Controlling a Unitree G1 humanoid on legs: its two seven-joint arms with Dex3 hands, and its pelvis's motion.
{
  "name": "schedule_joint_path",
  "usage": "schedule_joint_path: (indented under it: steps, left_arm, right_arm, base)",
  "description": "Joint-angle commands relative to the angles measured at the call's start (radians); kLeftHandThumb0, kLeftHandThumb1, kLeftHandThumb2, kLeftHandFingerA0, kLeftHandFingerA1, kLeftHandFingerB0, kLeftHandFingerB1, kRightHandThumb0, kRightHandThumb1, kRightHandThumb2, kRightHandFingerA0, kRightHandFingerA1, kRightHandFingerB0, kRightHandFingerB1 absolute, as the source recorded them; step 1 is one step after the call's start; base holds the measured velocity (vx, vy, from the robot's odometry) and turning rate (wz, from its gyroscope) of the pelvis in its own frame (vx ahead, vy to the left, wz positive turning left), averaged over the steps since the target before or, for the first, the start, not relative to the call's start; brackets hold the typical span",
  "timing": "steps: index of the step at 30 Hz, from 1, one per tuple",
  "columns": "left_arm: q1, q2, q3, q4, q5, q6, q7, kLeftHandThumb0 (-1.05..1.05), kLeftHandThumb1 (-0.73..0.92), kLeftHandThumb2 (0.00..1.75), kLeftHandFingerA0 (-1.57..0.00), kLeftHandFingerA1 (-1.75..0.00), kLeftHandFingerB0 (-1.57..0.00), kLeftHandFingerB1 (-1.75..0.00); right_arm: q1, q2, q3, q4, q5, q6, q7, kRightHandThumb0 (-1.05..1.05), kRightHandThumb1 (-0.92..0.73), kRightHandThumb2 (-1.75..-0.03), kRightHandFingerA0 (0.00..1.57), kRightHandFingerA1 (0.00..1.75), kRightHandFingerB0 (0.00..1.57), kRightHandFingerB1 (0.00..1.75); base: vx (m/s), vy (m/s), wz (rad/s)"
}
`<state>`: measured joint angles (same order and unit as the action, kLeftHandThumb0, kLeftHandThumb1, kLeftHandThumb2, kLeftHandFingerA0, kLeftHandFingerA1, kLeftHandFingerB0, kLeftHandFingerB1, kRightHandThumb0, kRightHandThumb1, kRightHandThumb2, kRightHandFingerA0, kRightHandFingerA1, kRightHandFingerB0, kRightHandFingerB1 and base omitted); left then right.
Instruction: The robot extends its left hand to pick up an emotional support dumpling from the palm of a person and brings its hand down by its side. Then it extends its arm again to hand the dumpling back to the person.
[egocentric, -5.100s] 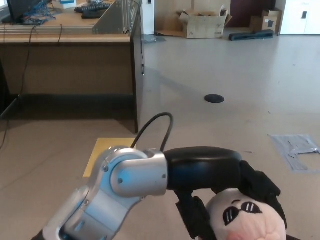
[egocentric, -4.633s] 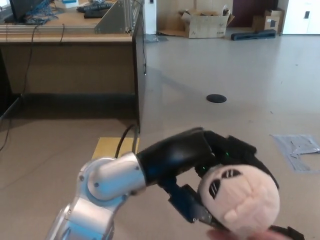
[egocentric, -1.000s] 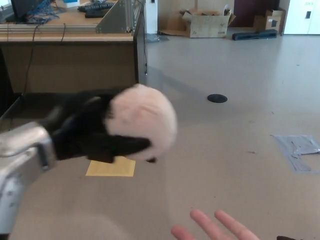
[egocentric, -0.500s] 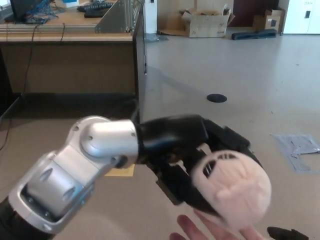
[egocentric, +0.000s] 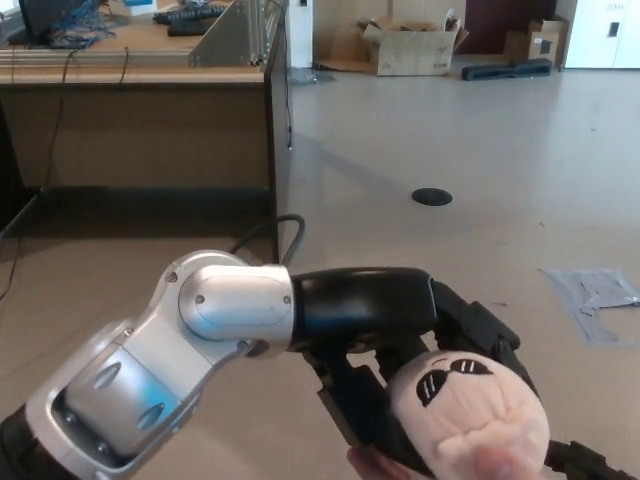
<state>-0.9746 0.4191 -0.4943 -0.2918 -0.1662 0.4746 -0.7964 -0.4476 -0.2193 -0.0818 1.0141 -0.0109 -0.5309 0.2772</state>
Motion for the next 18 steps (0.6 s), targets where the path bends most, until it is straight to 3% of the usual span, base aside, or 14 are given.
schedule_joint_path:
  steps: [1, 3, 4, 7, 8, 18]
  left_arm:
    - [0.017, 0.018, 0.004, -0.007, 0.037, -0.009, -0.033, -0.45, 0.52, 0.78, -0.51, -0.54, -0.38, -0.45]
    - [0.019, 0.017, 0.006, -0.007, 0.040, -0.009, -0.035, -0.45, 0.52, 0.78, -0.51, -0.54, -0.38, -0.45]
    - [0.017, 0.007, 0.010, 0.008, 0.030, -0.009, -0.040, -0.63, 0.39, 0.79, -0.03, -0.25, -0.03, -0.18]
    - [0.018, 0.004, 0.012, 0.010, 0.032, -0.010, -0.043, -0.63, 0.39, 0.79, -0.03, -0.25, -0.03, -0.18]
    - [0.008, 0.005, 0.016, 0.016, 0.030, -0.010, -0.052, -0.76, 0.44, 0.82, 0.00, -0.01, 0.00, 0.00]
    - [-0.042, 0.021, 0.034, 0.041, 0.019, 0.013, -0.120, -0.73, 0.42, 0.83, 0.00, 0.00, 0.00, 0.00]
  right_arm:
    - [-0.015, -0.037, 0.025, 0.024, -0.035, -0.040, 0.005, -0.50, -0.74, -0.63, 0.67, 0.44, 0.50, 0.38]
    - [-0.016, -0.038, 0.029, 0.028, -0.033, -0.043, 0.004, -0.50, -0.74, -0.63, 0.67, 0.44, 0.50, 0.38]
    - [-0.022, -0.014, 0.004, -0.002, -0.008, 0.098, -0.061, -0.43, -0.62, -0.59, 0.43, 0.39, 0.24, 0.30]
    - [-0.020, -0.010, 0.000, -0.016, -0.007, 0.123, -0.070, -0.43, -0.62, -0.59, 0.43, 0.39, 0.24, 0.30]
    - [-0.027, -0.013, -0.001, 0.000, -0.009, 0.119, -0.068, -0.47, -0.63, -0.60, 0.44, 0.38, 0.23, 0.29]
    - [-0.043, -0.017, 0.002, 0.027, -0.016, 0.098, -0.062, -0.49, -0.64, -0.60, 0.42, 0.37, 0.22, 0.28]
  base:
    - [0.00, 0.000, 0.00]
    - [0.00, 0.000, 0.00]
    - [0.00, 0.000, 0.00]
    - [0.00, 0.000, 0.00]
    - [0.00, 0.000, 0.00]
    - [0.00, 0.000, 0.00]
